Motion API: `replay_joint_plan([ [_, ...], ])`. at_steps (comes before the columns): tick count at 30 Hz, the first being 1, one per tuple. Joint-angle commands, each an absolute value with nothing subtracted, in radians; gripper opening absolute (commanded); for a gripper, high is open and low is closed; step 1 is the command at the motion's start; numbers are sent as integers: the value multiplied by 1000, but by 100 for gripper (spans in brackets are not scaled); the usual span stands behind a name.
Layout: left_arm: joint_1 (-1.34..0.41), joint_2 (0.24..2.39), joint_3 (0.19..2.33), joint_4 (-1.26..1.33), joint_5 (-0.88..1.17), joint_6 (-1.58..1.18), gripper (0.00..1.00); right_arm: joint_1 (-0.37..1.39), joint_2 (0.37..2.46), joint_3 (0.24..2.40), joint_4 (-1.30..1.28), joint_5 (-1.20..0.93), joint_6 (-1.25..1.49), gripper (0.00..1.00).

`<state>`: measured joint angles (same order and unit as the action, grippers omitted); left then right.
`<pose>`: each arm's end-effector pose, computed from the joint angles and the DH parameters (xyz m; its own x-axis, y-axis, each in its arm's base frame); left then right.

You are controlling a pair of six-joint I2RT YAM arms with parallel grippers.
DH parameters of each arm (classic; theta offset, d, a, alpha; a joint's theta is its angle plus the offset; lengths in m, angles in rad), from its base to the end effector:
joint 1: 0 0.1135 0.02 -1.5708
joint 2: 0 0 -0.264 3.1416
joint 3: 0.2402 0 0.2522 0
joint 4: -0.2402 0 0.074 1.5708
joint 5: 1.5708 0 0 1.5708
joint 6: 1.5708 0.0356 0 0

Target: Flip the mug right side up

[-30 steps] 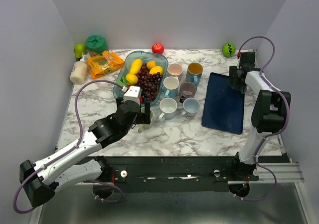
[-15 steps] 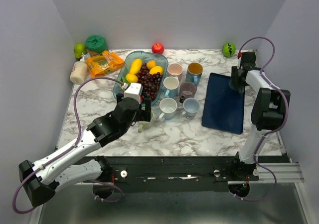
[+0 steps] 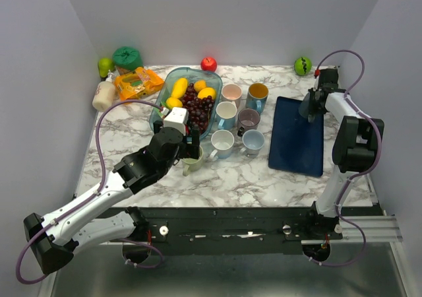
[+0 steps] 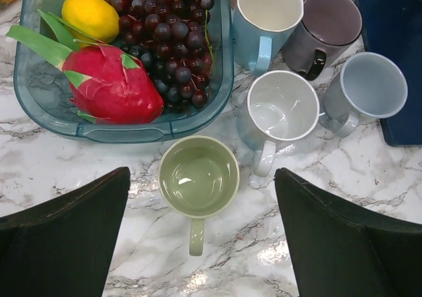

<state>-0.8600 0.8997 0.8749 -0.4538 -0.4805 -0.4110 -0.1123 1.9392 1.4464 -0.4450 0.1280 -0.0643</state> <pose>0.1403 -0.1377 0.3255 -0.4370 -0.0354 -0.8988 0.2506 0.9549 -0.1595 0.4208 -0.0520 0.2086 -0.8115 0.0274 -0.5837 0.1343 0.9809 -0.1407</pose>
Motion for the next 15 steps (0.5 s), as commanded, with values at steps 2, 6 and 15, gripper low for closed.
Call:
replay_joint_plan([
  [2, -854, 896, 897, -439, -471, -402, 99, -112, 1977, 1476, -466, 92, -48, 1],
  [6, -853, 893, 893, -439, -472, -402, 99, -112, 1976, 1471, -466, 89, -48, 1],
  [15, -853, 894, 900, -431, -462, -403, 99, -112, 1858, 1413, -445, 17, -3, 1],
])
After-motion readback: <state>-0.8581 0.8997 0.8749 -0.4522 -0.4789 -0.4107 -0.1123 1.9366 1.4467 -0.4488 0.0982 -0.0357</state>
